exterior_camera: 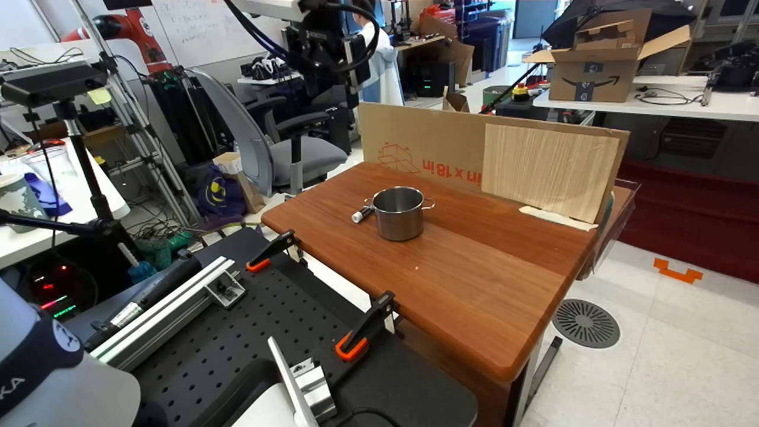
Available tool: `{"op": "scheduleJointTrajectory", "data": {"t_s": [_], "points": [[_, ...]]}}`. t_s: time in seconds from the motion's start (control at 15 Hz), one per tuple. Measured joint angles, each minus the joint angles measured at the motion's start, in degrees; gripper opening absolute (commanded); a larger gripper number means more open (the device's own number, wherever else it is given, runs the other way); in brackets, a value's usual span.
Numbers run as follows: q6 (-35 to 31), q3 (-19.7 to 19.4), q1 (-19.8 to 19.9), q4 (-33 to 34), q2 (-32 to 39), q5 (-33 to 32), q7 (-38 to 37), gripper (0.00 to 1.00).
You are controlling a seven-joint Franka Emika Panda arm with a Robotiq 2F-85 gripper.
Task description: Pick the marker and put it in the pot
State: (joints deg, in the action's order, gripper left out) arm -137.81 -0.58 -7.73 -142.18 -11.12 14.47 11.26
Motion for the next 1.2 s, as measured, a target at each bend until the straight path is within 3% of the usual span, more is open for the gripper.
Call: {"op": "scheduleJointTrajectory", "data": {"t_s": [0.53,1.2], "points": [[-0.53,0.43,0.64,9.01,14.58,5.55,3.38,1.00],[-0.52,4.90,3.70,17.77,27.78,6.38,3.69,1.00]]}}
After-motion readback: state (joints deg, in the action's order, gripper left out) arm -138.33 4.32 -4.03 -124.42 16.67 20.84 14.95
